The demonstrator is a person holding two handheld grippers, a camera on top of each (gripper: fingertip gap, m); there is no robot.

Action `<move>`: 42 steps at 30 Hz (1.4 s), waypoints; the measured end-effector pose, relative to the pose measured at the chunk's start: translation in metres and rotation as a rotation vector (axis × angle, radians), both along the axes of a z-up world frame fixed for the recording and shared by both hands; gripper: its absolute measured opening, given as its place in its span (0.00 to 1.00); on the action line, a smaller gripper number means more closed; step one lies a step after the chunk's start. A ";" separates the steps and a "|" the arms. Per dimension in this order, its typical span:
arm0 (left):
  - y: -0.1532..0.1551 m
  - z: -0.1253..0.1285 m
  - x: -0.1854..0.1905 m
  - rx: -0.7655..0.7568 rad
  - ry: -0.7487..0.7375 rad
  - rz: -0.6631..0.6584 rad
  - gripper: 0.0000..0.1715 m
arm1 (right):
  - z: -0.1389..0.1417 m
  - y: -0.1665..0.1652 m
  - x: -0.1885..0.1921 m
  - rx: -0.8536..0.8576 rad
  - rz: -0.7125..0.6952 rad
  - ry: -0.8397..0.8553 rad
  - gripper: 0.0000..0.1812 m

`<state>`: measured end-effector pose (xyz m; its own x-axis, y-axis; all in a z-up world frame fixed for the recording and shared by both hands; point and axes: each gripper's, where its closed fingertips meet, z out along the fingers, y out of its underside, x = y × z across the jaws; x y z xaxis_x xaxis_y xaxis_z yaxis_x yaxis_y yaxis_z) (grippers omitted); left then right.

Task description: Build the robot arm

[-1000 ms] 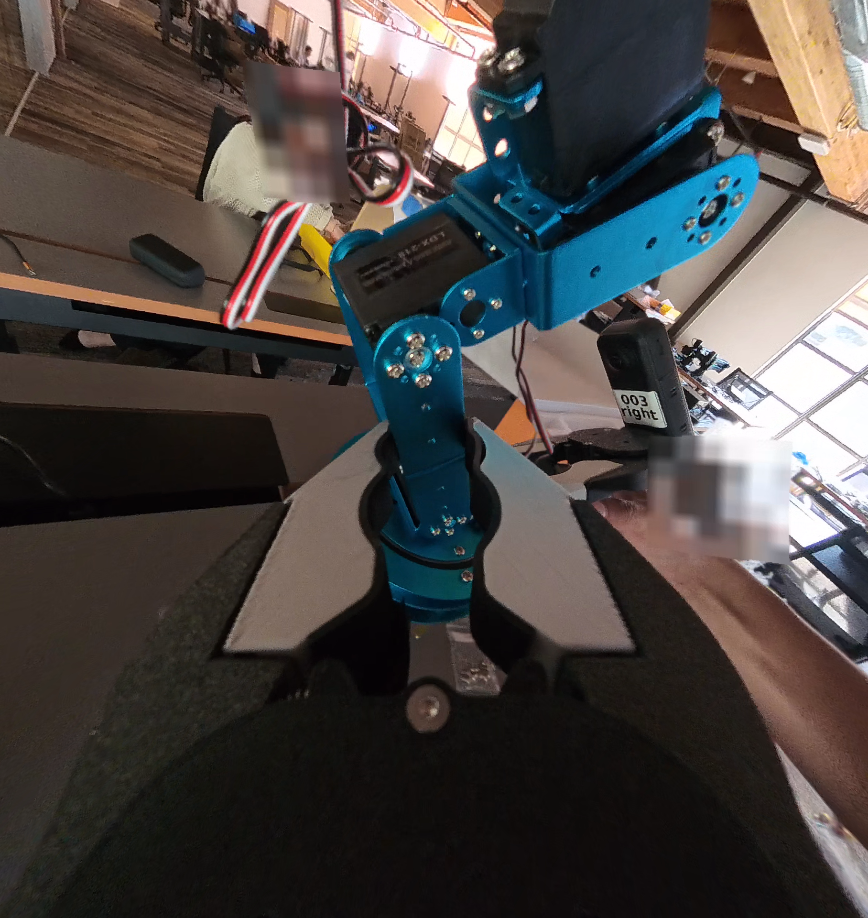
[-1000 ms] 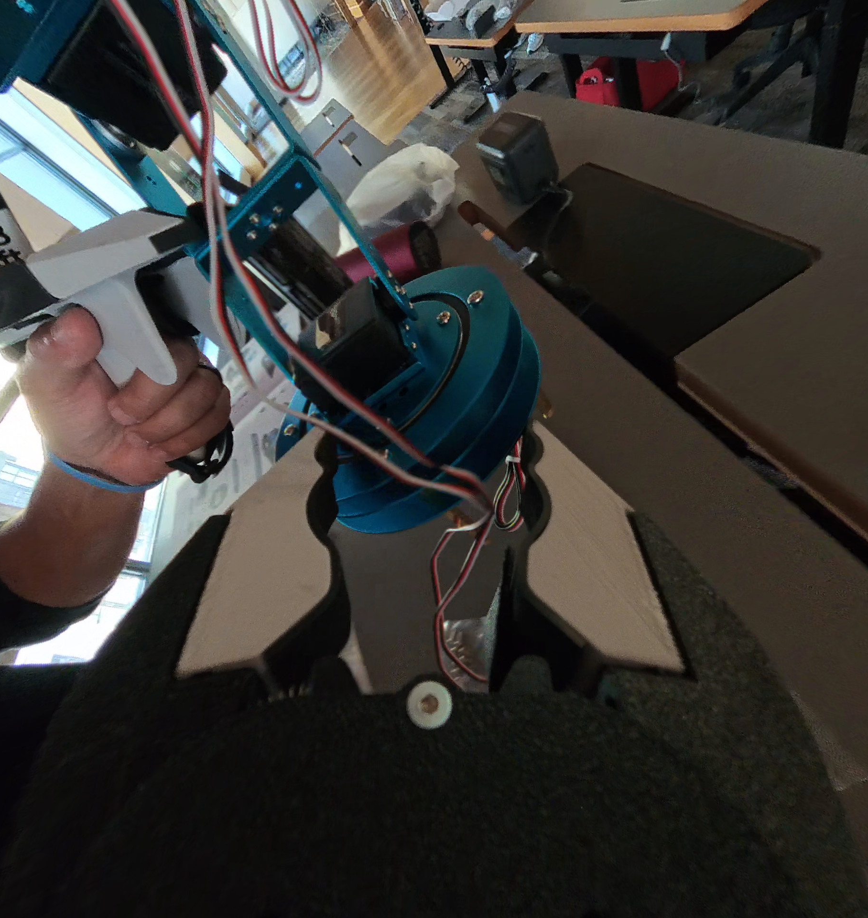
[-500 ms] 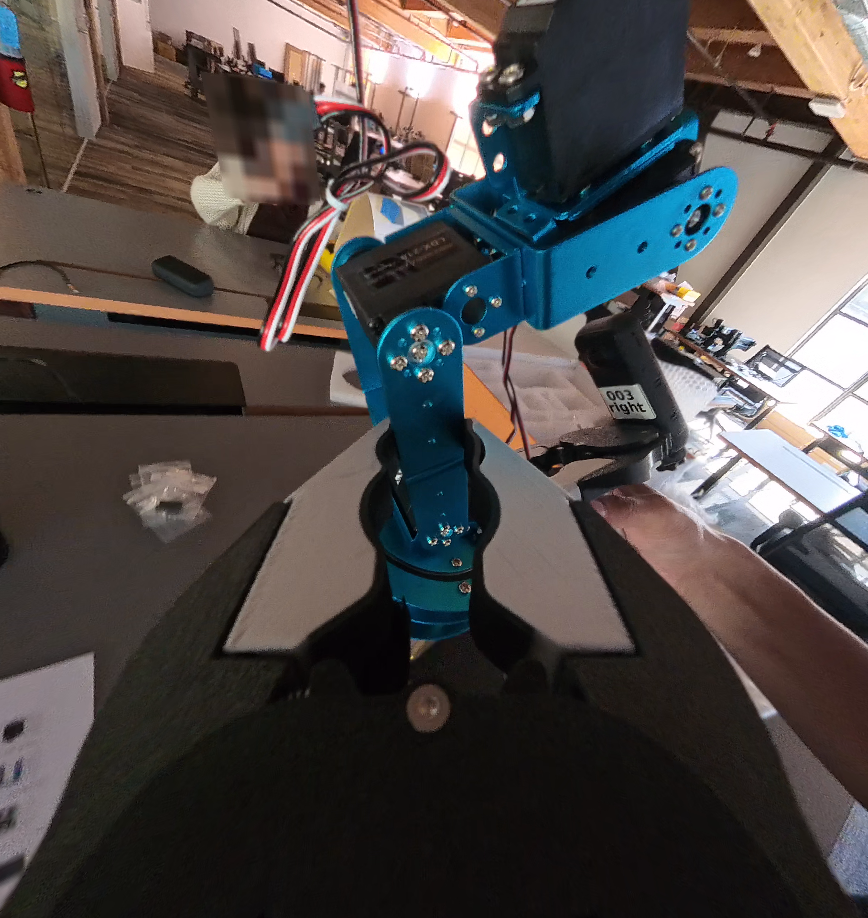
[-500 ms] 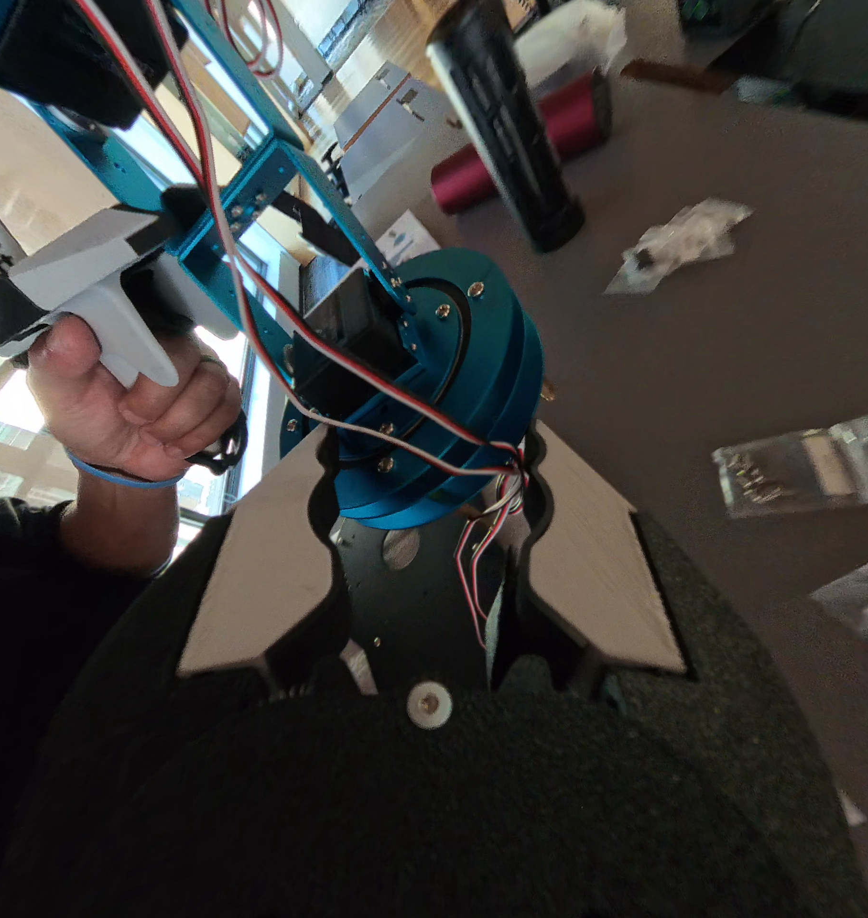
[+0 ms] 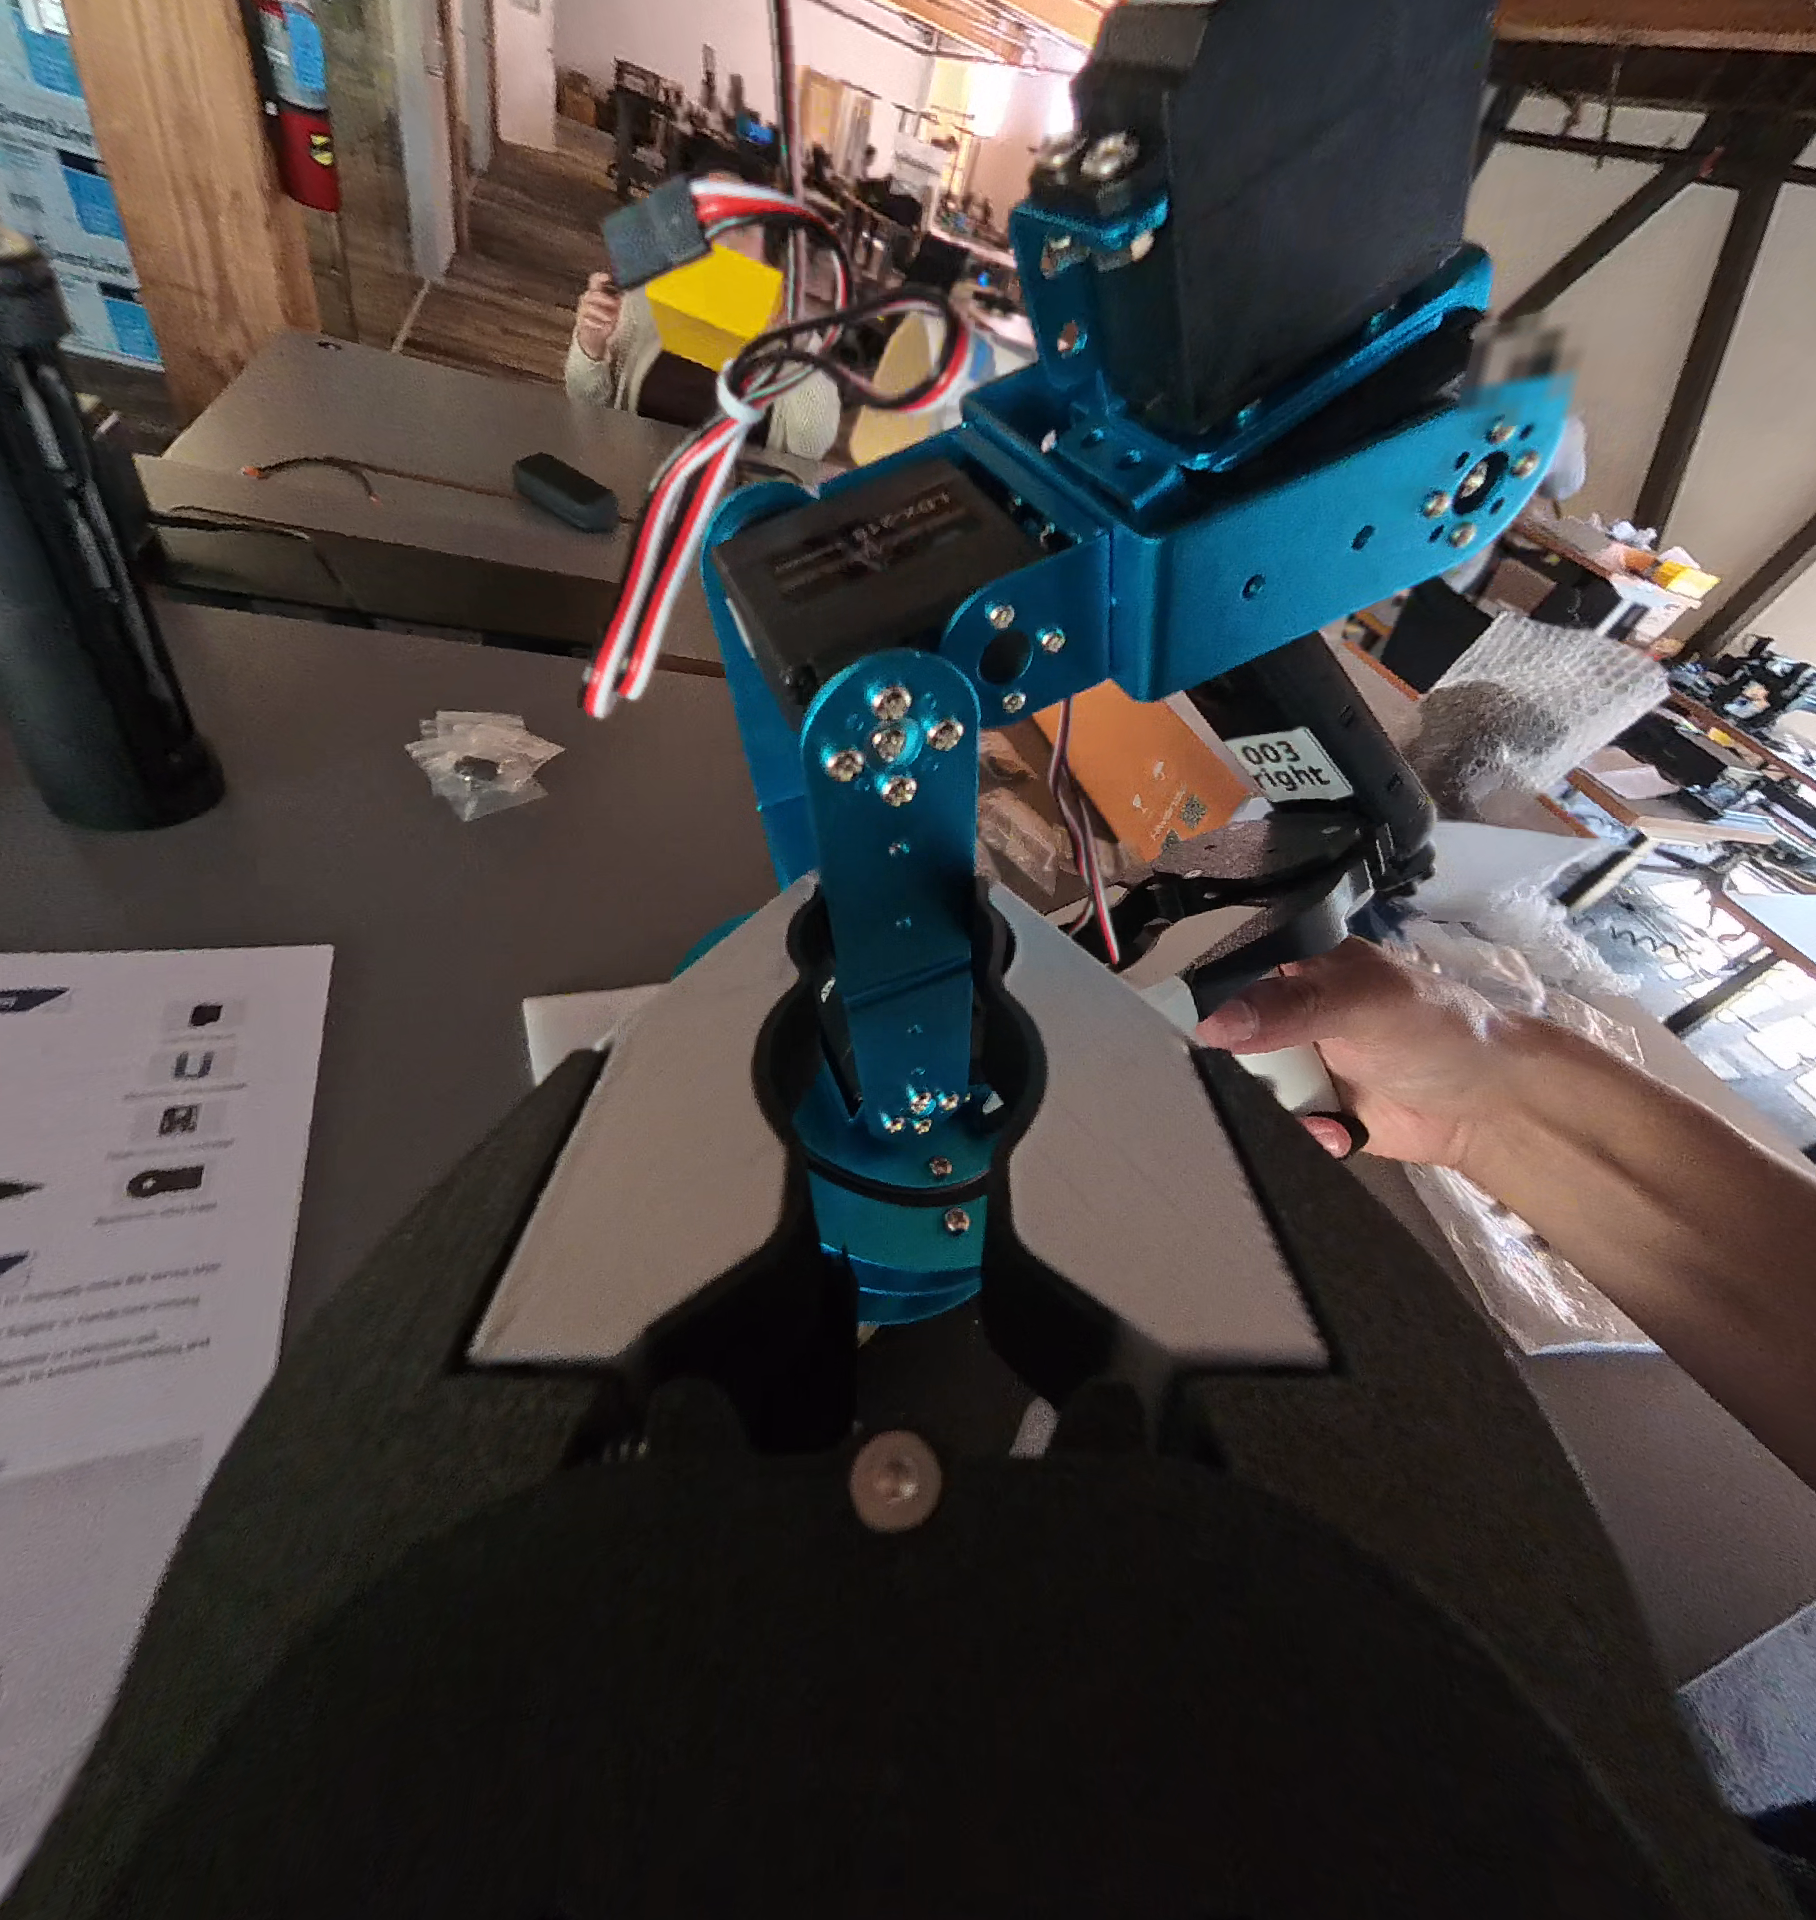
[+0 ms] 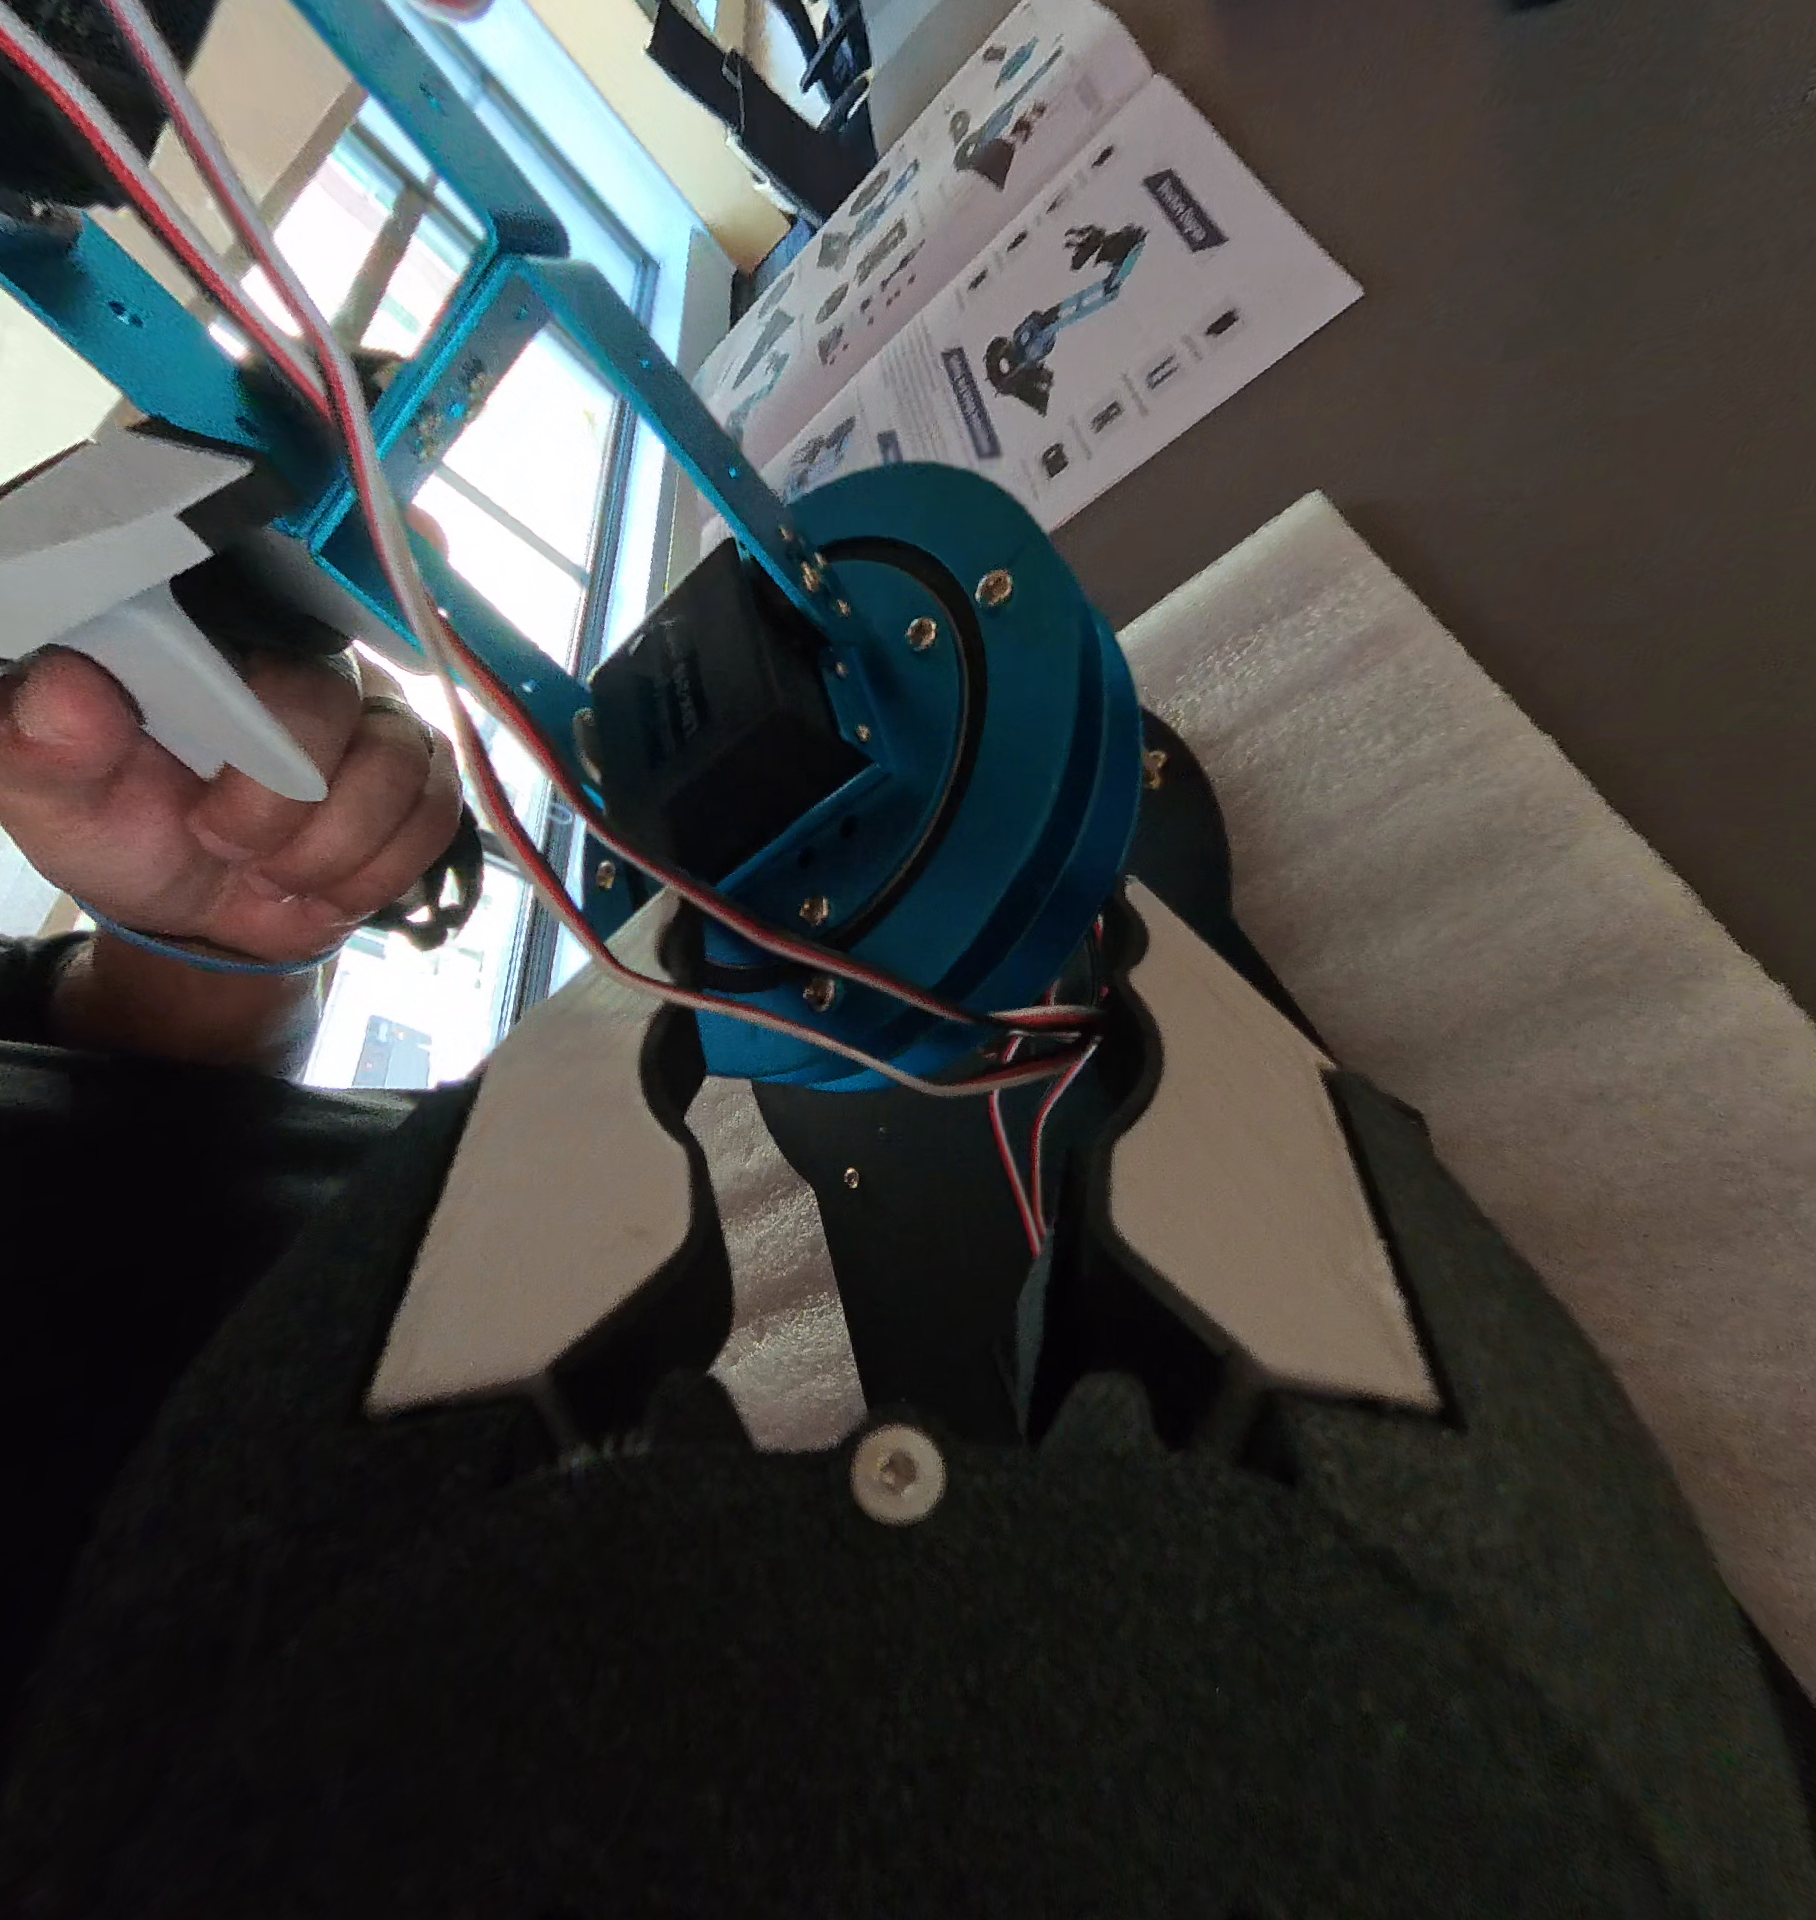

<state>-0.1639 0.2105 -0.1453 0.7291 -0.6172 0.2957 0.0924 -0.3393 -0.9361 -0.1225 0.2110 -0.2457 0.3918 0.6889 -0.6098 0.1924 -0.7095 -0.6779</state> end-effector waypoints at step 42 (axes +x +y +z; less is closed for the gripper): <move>-0.021 -0.018 -0.016 0.004 -0.031 0.080 0.14 | -0.055 -0.035 0.074 0.487 0.343 -0.687 0.04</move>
<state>-0.1801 0.1893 -0.1629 0.7665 -0.5586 0.3169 0.1480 -0.3264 -0.9336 -0.0483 0.1765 -0.3011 0.2873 0.9552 0.0715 0.8129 -0.2036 -0.5456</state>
